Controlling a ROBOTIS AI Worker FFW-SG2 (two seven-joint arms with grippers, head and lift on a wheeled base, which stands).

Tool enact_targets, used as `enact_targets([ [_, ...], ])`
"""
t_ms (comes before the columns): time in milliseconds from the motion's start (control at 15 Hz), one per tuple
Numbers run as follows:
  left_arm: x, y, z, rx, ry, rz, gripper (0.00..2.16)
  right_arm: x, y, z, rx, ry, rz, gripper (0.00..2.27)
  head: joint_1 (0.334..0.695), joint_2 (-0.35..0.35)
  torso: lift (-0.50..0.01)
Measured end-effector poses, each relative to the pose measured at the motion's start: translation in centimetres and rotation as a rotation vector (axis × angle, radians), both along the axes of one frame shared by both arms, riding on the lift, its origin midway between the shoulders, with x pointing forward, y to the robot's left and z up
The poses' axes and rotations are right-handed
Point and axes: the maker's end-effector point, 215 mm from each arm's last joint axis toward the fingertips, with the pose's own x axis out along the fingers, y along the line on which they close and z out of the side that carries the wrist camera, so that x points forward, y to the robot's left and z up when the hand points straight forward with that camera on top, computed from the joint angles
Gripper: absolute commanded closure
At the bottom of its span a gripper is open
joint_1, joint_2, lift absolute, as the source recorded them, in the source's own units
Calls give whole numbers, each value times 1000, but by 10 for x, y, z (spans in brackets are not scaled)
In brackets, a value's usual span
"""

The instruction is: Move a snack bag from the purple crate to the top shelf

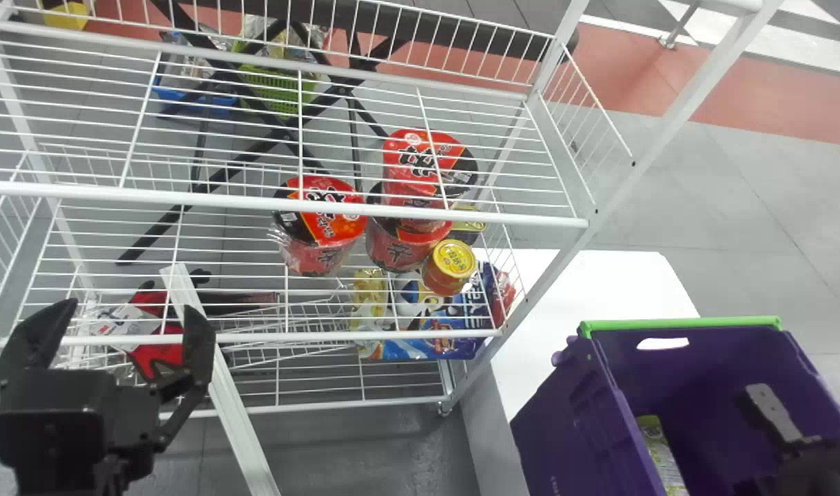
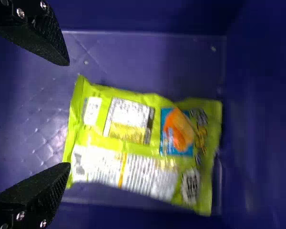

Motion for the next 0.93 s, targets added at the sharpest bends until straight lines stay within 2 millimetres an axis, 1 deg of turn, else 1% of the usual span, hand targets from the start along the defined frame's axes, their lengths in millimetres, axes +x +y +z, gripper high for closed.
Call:
enact_targets([
  [333,0,5,1,-18,-15,8,103,-1,-26,-13,-140,-42,-5,63,695,-350,-455],
  [600,0,6,-3,-34,-19,7,100,4,-44,-17,-247,-67,-49,70,695,-350,-455],
  [667,0,6,-3,-35,-21,9,103,6,-46,-20,-269,-72,-65,70,695,-350,-455],
  [933,1,9,-1,-45,-36,16,107,10,-42,-34,-277,-104,-115,70,695,-350,-455],
])
